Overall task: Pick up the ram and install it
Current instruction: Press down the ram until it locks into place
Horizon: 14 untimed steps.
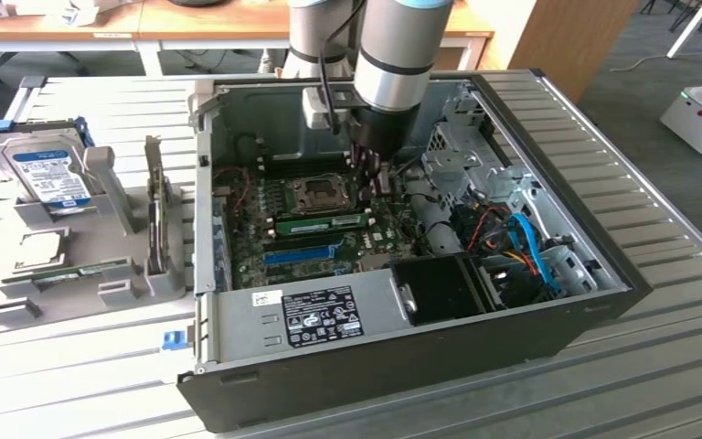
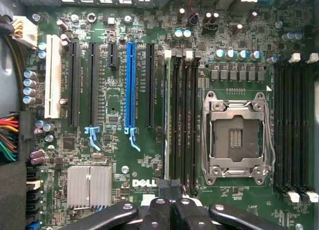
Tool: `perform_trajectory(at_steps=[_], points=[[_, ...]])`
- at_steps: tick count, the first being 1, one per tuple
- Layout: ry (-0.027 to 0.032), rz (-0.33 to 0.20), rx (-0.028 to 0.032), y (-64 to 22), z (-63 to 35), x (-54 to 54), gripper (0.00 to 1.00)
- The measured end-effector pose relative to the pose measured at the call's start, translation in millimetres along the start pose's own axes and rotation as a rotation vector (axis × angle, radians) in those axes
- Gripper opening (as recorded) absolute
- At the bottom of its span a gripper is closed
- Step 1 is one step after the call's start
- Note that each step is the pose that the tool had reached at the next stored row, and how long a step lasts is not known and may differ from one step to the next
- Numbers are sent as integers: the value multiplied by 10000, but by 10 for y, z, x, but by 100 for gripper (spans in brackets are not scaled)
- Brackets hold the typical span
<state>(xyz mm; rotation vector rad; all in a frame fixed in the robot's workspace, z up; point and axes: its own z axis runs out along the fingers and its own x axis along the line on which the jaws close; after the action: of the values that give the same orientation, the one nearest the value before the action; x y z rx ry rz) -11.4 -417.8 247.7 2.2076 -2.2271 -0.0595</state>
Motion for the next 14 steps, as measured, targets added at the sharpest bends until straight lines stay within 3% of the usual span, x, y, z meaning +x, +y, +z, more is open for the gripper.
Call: perform_trajectory(at_steps=[8, 14], points=[[0, 1, -6, -19, 0, 0, 11], [5, 2, -55, -126, -3, -1, 11]])
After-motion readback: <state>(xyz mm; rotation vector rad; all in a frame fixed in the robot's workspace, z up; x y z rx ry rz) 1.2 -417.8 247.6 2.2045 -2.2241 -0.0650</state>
